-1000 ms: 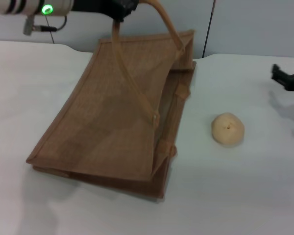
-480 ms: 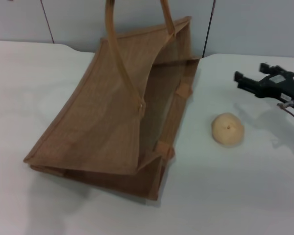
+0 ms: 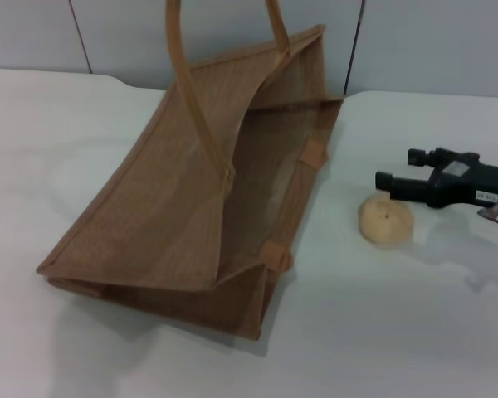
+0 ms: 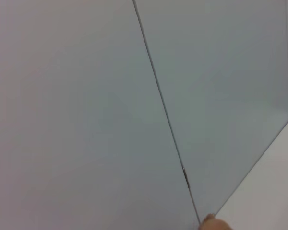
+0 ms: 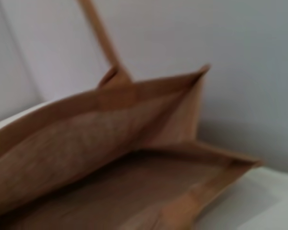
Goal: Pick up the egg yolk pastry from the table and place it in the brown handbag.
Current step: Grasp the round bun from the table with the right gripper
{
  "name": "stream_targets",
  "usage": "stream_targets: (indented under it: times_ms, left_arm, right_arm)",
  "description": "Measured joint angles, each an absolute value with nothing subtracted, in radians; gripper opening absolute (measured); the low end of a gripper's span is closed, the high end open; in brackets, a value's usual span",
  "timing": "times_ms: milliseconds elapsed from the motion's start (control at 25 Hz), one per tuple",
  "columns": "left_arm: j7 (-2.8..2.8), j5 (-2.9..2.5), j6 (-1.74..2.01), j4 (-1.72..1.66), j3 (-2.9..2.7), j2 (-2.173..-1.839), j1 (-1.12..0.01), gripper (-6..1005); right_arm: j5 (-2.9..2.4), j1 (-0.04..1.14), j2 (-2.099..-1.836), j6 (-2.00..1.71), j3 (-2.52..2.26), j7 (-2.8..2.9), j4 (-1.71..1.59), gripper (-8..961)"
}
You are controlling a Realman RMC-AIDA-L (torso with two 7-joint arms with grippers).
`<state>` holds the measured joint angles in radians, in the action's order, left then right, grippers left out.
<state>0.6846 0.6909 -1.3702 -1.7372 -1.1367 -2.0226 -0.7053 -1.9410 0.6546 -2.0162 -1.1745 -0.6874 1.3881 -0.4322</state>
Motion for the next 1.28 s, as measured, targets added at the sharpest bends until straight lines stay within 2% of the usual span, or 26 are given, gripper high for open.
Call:
stream_targets:
  times_ms: [1280]
  left_arm:
    - [0.678,0.643,-1.414,-1.754,-1.140,-2.027,-0.743,146]
  right_arm:
    - [-2.190,0.710,-2.019,-1.129,-0.701,1.535,-0.434,896]
